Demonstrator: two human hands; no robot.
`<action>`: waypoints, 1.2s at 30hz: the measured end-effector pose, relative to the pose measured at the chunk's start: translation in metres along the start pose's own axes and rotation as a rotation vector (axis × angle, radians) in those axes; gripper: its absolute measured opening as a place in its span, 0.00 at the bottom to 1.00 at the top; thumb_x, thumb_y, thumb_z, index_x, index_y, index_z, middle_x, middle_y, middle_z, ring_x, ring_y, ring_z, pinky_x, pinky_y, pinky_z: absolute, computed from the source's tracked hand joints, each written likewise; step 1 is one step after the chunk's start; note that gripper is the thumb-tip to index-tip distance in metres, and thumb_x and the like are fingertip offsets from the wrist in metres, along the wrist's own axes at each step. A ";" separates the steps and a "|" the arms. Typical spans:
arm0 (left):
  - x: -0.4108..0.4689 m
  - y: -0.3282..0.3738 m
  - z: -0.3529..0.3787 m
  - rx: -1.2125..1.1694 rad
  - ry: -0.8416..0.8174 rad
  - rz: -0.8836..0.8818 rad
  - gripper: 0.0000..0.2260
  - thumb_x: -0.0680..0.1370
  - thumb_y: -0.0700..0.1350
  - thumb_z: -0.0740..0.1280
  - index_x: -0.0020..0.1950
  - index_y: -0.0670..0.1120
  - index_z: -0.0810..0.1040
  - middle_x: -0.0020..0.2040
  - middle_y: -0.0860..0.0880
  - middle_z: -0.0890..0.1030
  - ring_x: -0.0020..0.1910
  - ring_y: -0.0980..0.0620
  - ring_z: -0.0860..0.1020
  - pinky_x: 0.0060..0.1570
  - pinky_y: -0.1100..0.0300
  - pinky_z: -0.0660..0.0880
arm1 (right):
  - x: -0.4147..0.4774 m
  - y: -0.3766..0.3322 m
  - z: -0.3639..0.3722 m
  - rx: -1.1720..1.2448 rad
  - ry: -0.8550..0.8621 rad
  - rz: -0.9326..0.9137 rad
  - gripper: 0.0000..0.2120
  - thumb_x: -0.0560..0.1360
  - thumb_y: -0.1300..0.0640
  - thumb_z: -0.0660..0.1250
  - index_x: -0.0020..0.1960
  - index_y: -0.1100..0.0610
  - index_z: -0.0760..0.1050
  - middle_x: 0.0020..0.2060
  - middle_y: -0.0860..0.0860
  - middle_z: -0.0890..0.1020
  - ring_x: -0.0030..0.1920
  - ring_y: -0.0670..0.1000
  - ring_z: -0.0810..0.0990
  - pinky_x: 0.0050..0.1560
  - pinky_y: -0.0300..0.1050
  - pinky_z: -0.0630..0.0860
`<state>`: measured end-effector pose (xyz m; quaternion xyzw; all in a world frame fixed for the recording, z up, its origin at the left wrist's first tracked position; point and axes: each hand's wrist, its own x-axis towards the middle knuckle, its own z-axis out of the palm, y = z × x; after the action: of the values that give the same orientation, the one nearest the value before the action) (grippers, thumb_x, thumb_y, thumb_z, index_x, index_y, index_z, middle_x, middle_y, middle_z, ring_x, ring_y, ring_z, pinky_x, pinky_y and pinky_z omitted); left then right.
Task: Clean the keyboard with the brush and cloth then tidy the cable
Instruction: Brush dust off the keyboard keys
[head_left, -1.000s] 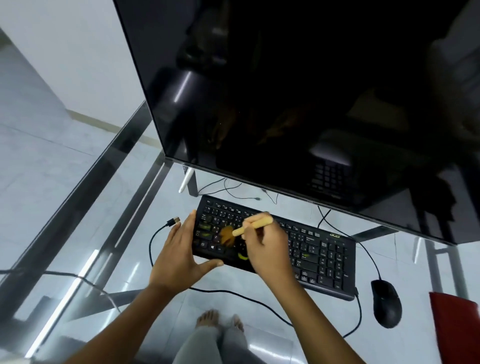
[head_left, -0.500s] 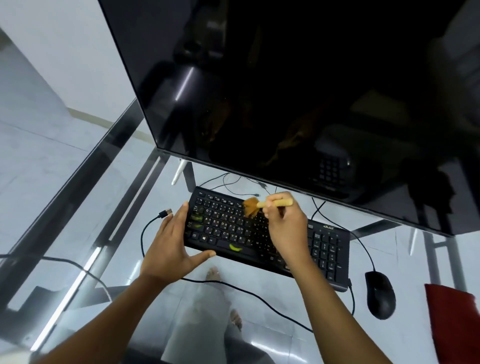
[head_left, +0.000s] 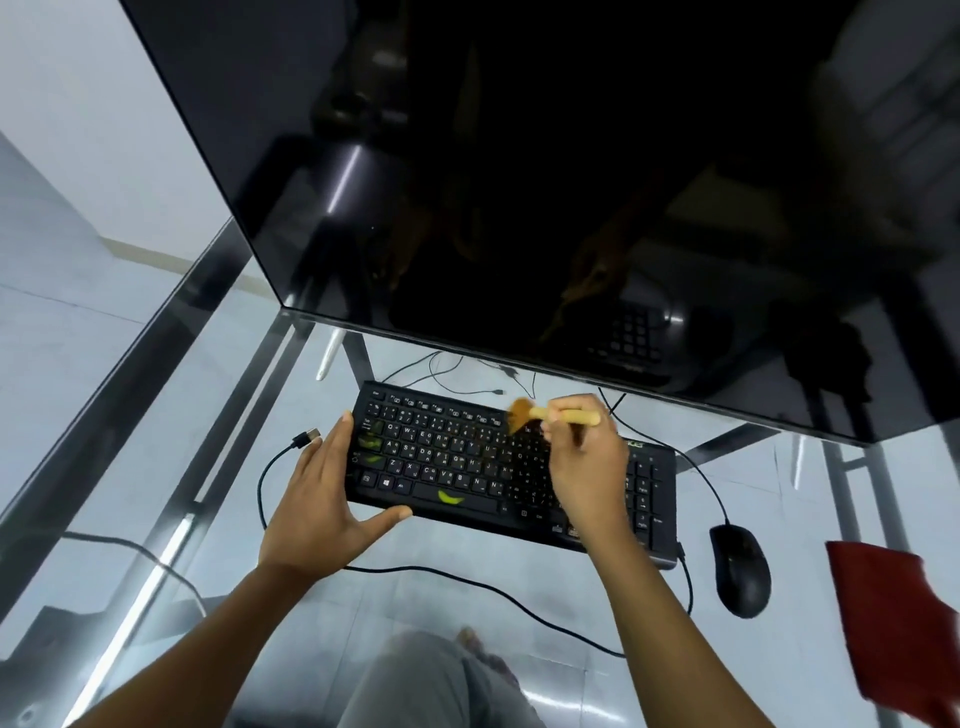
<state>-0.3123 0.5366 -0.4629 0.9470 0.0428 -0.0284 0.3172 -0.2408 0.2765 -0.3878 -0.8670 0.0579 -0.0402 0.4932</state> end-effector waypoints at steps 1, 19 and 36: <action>0.000 0.000 0.000 -0.002 -0.002 0.000 0.54 0.65 0.72 0.68 0.79 0.50 0.46 0.78 0.52 0.58 0.77 0.45 0.55 0.73 0.44 0.61 | 0.000 0.000 -0.002 0.046 0.022 0.007 0.06 0.80 0.62 0.65 0.47 0.53 0.77 0.42 0.51 0.84 0.42 0.49 0.83 0.44 0.36 0.77; 0.001 0.005 0.000 -0.023 -0.006 -0.038 0.54 0.64 0.73 0.68 0.79 0.52 0.45 0.78 0.55 0.58 0.77 0.48 0.54 0.72 0.44 0.63 | -0.008 0.005 -0.006 0.087 -0.247 0.085 0.05 0.80 0.62 0.64 0.48 0.55 0.77 0.40 0.50 0.85 0.41 0.48 0.84 0.46 0.39 0.81; -0.001 0.003 -0.001 0.037 0.050 0.047 0.52 0.66 0.72 0.69 0.79 0.47 0.50 0.78 0.51 0.57 0.76 0.54 0.54 0.75 0.51 0.55 | -0.030 -0.042 0.074 -0.087 -0.457 -0.160 0.05 0.81 0.56 0.63 0.48 0.56 0.74 0.38 0.47 0.82 0.40 0.45 0.81 0.45 0.47 0.79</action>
<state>-0.3126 0.5349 -0.4608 0.9538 0.0280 0.0021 0.2990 -0.2590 0.3649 -0.3896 -0.8758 -0.1225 0.1206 0.4510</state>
